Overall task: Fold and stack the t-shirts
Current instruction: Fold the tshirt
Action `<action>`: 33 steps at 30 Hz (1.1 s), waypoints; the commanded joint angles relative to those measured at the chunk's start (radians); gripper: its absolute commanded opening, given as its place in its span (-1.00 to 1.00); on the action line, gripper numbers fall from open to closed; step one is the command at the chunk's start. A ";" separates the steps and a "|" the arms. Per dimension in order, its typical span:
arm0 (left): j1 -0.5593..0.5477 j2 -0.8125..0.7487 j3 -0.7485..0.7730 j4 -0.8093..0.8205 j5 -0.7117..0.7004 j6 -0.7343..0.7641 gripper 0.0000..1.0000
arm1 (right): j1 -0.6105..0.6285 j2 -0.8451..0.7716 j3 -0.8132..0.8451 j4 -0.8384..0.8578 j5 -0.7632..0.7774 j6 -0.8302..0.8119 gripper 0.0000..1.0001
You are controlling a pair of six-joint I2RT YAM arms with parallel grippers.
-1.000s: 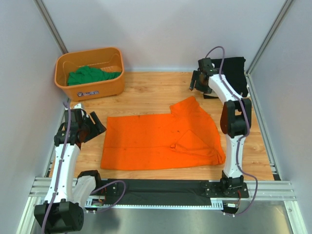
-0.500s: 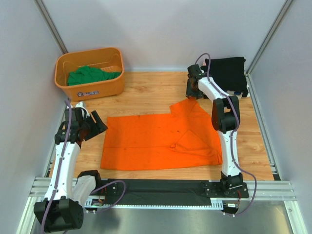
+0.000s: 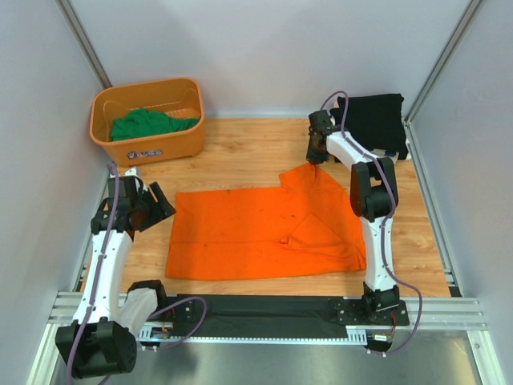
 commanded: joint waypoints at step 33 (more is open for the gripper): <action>-0.112 0.980 0.489 0.147 -0.187 -0.068 0.23 | 0.006 -0.142 -0.322 0.227 -0.094 0.046 -1.00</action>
